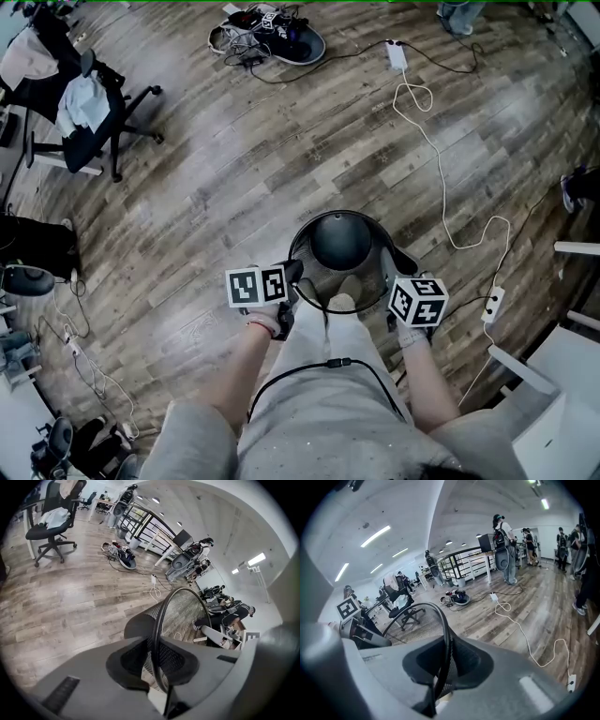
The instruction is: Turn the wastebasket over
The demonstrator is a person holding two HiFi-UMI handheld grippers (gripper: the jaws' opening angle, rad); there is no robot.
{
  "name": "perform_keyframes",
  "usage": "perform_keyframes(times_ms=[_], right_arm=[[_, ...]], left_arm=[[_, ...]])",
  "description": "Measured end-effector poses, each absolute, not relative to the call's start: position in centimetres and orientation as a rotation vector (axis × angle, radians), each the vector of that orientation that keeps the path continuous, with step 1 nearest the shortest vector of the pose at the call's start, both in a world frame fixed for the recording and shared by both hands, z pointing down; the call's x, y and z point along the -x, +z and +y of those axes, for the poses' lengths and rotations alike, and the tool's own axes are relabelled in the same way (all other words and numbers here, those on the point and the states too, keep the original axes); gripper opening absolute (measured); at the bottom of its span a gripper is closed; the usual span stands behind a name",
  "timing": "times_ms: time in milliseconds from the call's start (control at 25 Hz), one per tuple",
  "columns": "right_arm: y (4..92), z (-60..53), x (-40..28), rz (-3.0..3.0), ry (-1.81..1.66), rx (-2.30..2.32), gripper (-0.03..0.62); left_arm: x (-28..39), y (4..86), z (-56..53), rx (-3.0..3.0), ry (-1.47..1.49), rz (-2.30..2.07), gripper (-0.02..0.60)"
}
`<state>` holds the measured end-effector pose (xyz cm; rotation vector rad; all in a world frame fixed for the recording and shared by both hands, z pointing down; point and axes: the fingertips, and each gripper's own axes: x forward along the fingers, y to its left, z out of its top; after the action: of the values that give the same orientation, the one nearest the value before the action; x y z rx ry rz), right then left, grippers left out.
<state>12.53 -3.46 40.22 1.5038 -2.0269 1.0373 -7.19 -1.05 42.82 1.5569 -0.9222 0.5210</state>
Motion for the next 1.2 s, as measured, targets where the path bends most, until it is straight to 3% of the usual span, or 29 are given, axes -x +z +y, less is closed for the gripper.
perform_keyframes(times_ms=[1200], right_arm=[[37.1, -2.7, -14.0, -2.064, 0.992, -1.566, 0.031]], left_arm=[[5.8, 39.2, -1.1, -1.602, 0.533, -0.886, 0.052]])
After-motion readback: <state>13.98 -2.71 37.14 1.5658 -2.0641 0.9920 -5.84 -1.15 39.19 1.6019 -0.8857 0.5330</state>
